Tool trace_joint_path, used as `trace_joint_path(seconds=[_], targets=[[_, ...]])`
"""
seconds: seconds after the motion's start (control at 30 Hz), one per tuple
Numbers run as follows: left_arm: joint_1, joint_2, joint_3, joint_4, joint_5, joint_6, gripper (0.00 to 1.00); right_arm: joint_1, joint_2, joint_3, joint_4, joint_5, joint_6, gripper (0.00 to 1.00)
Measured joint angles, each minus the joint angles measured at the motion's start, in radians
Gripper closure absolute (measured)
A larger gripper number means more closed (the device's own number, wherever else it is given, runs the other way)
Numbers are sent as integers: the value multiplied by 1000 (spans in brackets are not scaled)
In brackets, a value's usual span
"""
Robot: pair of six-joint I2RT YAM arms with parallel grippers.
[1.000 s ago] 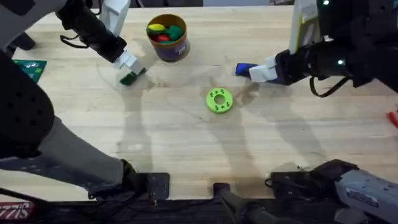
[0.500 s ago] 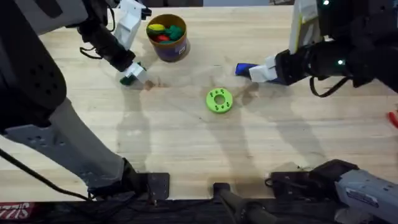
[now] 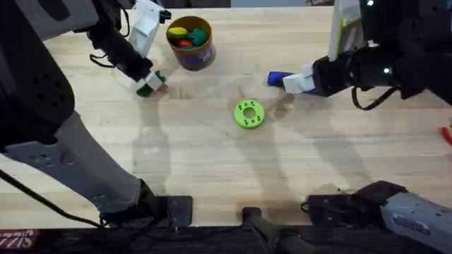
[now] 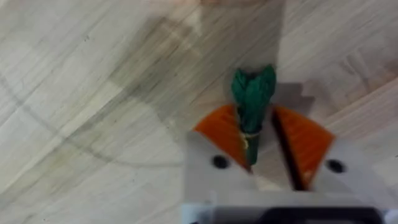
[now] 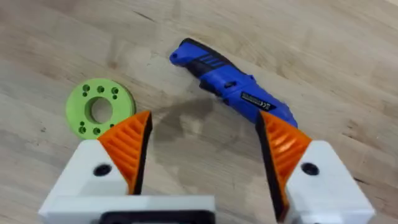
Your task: Pick up the gripper from the table and insert it into the empty holder that is missing its gripper. Then pick up a screw, insert it into the mounting hole, and use the screwdriver to tighten it. Finally, clean up the table by picking up the vegetable and placing it into the bucket.
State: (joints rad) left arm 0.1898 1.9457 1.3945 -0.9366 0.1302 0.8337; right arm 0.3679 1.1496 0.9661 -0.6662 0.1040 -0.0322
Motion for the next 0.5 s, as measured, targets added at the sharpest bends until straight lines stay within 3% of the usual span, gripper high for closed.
trace_joint_path(seconds=[0.1,0.37,0.5], targets=[[0,0,0,6,-1,-1,958,0,0,0,0,0,0,46],[-6,-11,1,6,0,-11,974,0,0,0,0,0,0,46],[-22,-90,3,0,0,-13,975,0,0,0,0,0,0,46]])
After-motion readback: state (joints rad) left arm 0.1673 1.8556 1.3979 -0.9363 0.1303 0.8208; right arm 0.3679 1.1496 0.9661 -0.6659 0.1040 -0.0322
